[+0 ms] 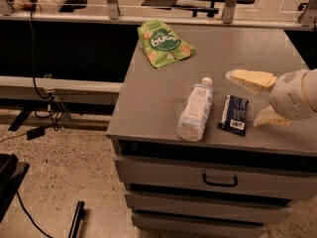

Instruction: Move rxbar blueberry near blue plastic bottle

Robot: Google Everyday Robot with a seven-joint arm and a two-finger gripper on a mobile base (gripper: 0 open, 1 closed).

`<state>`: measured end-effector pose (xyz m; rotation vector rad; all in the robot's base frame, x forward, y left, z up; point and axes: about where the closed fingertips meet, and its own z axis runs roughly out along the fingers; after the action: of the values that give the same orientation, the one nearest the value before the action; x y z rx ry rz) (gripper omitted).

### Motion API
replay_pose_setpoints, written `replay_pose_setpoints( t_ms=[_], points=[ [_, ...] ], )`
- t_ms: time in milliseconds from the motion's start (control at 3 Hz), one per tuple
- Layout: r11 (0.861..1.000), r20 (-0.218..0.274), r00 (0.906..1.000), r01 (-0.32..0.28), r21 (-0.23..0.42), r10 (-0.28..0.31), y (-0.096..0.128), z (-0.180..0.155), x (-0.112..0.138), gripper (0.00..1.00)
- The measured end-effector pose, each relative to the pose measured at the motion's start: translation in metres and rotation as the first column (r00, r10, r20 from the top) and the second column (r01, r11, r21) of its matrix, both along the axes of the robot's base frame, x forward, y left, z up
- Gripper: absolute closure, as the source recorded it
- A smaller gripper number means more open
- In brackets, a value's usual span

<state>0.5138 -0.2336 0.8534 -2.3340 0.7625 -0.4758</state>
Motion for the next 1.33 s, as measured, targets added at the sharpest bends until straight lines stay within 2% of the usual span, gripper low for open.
replay_pose_setpoints(
  t_ms=[333,667,1000,1333],
  points=[
    [1.0,0.0,1.0,0.0,0.0,0.0,0.0,0.0,0.0,0.0],
    [1.0,0.0,1.0,0.0,0.0,0.0,0.0,0.001,0.0,0.16],
    [1.0,0.0,1.0,0.0,0.0,0.0,0.0,0.004,0.0,0.39],
    [0.997,0.103,0.9931,0.061,-0.055,-0.056,-0.034,0.058,0.012,0.64]
  ],
)
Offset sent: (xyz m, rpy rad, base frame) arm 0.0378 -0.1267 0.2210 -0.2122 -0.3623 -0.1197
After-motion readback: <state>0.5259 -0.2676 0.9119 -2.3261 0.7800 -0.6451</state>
